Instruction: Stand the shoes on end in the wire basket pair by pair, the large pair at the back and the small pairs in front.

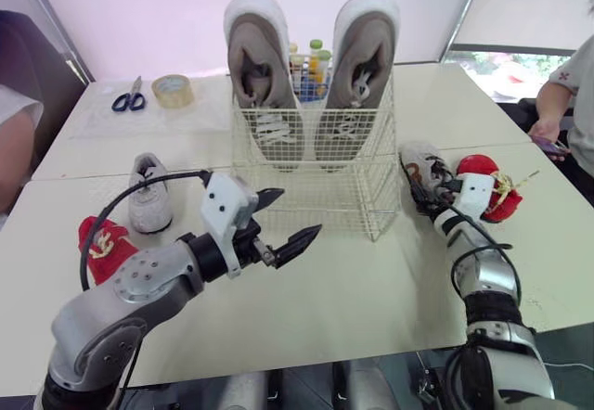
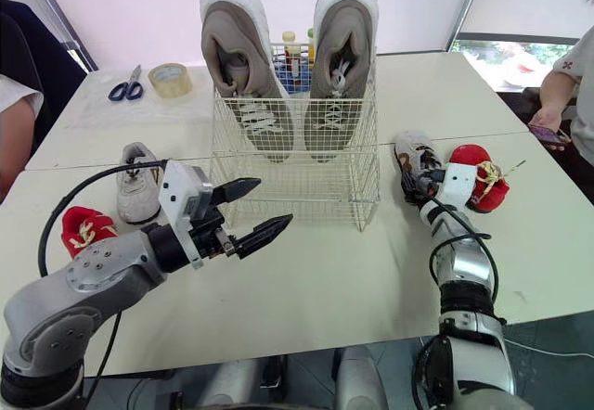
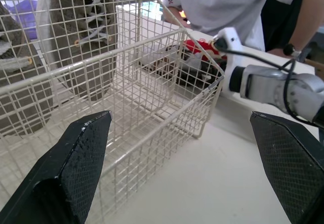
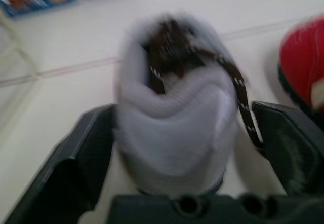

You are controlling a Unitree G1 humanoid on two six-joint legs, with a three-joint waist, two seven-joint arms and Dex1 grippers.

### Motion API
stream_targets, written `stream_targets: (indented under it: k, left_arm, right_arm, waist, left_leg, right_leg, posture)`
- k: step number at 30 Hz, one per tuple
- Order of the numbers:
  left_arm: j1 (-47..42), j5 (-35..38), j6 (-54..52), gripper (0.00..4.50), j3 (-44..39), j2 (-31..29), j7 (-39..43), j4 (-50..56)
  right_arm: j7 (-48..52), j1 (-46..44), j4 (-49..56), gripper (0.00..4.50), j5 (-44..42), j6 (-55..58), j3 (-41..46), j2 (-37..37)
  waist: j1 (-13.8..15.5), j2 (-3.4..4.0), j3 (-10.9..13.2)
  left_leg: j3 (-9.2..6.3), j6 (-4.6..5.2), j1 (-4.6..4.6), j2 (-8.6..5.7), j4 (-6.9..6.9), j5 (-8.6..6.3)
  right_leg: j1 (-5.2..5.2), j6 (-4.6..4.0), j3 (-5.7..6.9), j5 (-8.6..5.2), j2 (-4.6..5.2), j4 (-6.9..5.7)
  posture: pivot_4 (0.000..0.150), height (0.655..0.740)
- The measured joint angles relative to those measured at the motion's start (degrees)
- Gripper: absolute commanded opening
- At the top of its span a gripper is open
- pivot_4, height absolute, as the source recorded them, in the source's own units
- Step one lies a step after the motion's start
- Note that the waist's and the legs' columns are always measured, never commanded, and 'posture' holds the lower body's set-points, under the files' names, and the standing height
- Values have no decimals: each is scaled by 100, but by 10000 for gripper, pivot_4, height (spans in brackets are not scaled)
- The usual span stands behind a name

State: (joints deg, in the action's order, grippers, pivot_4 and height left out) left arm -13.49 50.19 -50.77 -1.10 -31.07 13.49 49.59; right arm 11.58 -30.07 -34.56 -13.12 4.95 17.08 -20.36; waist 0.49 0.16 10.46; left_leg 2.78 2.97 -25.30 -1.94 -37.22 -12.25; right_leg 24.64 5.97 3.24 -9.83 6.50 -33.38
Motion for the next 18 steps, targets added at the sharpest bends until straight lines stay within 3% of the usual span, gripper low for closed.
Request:
stream_targets:
  k: [2, 6, 13, 18]
  left_arm:
    - [-6, 4, -2, 45000, -12, -45, -5, -1]
    - [-66, 112, -24, 45000, -109, -150, -28, -3]
    - [-591, 2704, -271, 45000, -1461, -1170, -100, -767]
    - [-1382, 3107, -155, 45000, -1887, -1629, 15, -1896]
  right_arm:
    - [-12, -116, -258, 22676, 80, -270, -4, -3]
    - [-4, -191, -470, 13501, 169, -640, -29, -6]
    - [-317, -582, -240, 13501, 149, -770, 209, -495]
    - [-375, -2222, 468, 13501, 124, -1030, 405, -1466]
  waist:
    - [1, -3, -1]
    - [-18, -9, -5]
    - [-18, 40, 32]
    - [-28, 63, 46]
  left_leg:
    - [0, 0, 2, 0, -3, 0]
    - [-2, -10, 8, 0, -12, -6]
    - [-1, -9, -21, -3, -4, 9]
    - [0, -11, -11, -2, 14, 12]
  right_leg:
    - [-7, 0, 0, 0, 0, 4]
    - [-17, -1, 0, 1, 0, 4]
    - [26, 1, -3, 1, 1, -10]
    - [29, 8, -3, -5, -7, -16]
  posture:
    - [1500, 7400]
    - [1500, 7400]
    - [1500, 7400]
    - [1500, 7400]
